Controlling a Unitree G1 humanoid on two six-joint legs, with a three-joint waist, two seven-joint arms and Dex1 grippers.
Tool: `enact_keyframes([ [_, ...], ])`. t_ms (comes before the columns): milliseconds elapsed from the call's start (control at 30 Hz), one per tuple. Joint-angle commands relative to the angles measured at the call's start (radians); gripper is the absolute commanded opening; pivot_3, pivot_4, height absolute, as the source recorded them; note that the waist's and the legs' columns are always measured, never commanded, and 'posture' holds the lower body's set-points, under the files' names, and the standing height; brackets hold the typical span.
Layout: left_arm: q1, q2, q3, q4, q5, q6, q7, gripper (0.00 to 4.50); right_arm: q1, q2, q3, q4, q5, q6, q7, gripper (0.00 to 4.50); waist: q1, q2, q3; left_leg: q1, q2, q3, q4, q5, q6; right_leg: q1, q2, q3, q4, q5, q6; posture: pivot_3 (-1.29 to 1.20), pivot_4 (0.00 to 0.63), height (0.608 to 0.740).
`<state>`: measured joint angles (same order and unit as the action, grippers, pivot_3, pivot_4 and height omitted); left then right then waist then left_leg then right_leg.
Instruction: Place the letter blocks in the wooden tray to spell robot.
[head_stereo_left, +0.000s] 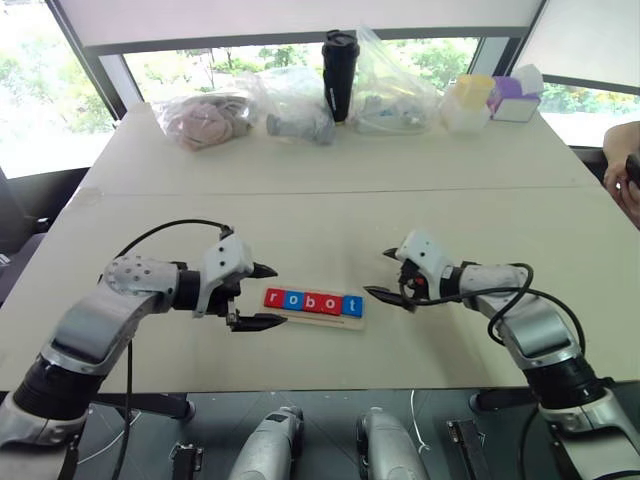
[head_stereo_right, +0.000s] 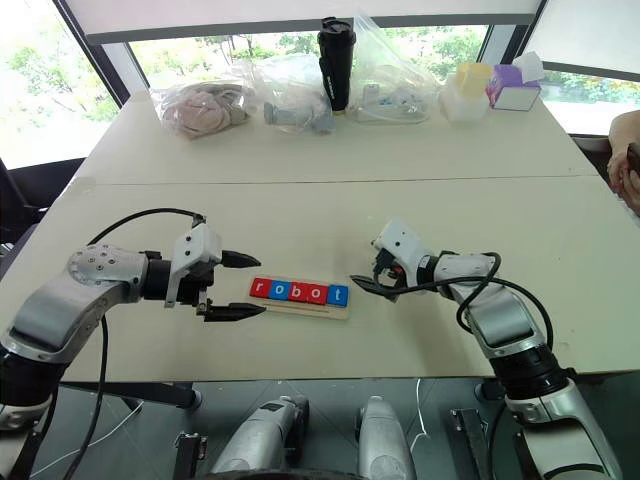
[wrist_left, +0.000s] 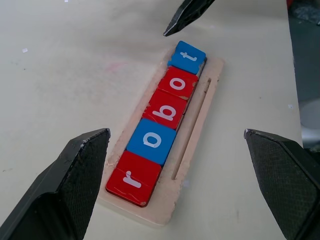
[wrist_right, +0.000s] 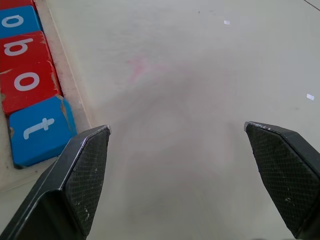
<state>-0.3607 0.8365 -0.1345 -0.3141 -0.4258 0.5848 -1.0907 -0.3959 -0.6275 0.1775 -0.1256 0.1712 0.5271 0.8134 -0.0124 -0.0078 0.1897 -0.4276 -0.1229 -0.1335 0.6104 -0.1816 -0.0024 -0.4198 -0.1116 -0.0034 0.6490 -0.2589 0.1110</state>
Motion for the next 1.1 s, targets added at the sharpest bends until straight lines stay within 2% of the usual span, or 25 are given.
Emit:
enact_keyframes([
  [33, -0.008, 0.005, 0.020, -0.012, -0.009, 0.006, -0.004, 4.50, -0.004, 0.013, -0.005, -0.026, 0.013, -0.017, 0.013, 4.44, 0.001, 0.000, 0.000, 0.000, 0.000, 0.000, 0.000, 0.000, 0.000, 0.000, 0.000, 0.000, 0.000, 0.000, 0.000, 0.00, 0.150, 0.740],
  [367, -0.006, 0.002, 0.023, -0.016, -0.008, 0.013, 0.000, 4.50, 0.023, 0.034, 0.028, -0.053, -0.002, -0.019, 0.011, 4.44, 0.001, 0.000, 0.000, 0.000, 0.000, 0.000, 0.000, 0.000, 0.000, 0.000, 0.000, 0.000, 0.000, 0.000, 0.000, 0.00, 0.150, 0.740],
  [600, -0.007, -0.001, 0.023, -0.012, -0.008, 0.009, 0.000, 4.50, 0.015, 0.035, -0.013, -0.041, -0.016, -0.039, -0.039, 4.44, 0.001, 0.000, 0.000, 0.000, 0.000, 0.000, 0.000, 0.000, 0.000, 0.000, 0.000, 0.000, 0.000, 0.000, 0.000, 0.00, 0.150, 0.740],
  [767, -0.002, -0.008, 0.083, 0.032, -0.043, 0.062, 0.033, 4.50, 0.045, 0.022, -0.178, -0.105, 0.082, 0.044, -0.082, 4.44, 0.004, 0.000, 0.000, 0.000, 0.000, 0.000, 0.001, 0.000, 0.000, 0.000, 0.000, 0.000, 0.000, 0.000, 0.000, 0.00, 0.150, 0.740],
  [967, 0.093, 0.030, 0.178, 0.033, -0.060, 0.069, 0.040, 4.50, 0.217, -0.027, -0.353, -0.293, 0.244, 0.224, -0.071, 4.44, 0.003, 0.000, 0.000, 0.000, 0.000, 0.000, -0.002, 0.000, 0.000, -0.001, 0.000, 0.000, 0.000, 0.000, 0.000, 0.00, 0.150, 0.740],
  [1033, 0.131, 0.039, 0.193, 0.026, -0.057, 0.063, 0.041, 4.50, 0.288, -0.051, -0.422, -0.357, 0.366, 0.320, -0.022, 4.44, 0.003, 0.000, 0.000, 0.000, 0.000, 0.000, -0.002, 0.000, 0.000, -0.001, 0.000, 0.000, 0.000, 0.000, 0.000, 0.00, 0.150, 0.740],
  [1100, 0.144, 0.012, 0.218, 0.026, -0.067, 0.072, 0.081, 4.50, 0.328, -0.059, -0.453, -0.378, 0.399, 0.349, -0.026, 4.44, 0.003, 0.000, 0.000, 0.000, 0.000, 0.000, -0.001, 0.000, 0.000, 0.000, 0.000, 0.000, 0.000, -0.001, -0.001, 0.00, 0.150, 0.740],
])
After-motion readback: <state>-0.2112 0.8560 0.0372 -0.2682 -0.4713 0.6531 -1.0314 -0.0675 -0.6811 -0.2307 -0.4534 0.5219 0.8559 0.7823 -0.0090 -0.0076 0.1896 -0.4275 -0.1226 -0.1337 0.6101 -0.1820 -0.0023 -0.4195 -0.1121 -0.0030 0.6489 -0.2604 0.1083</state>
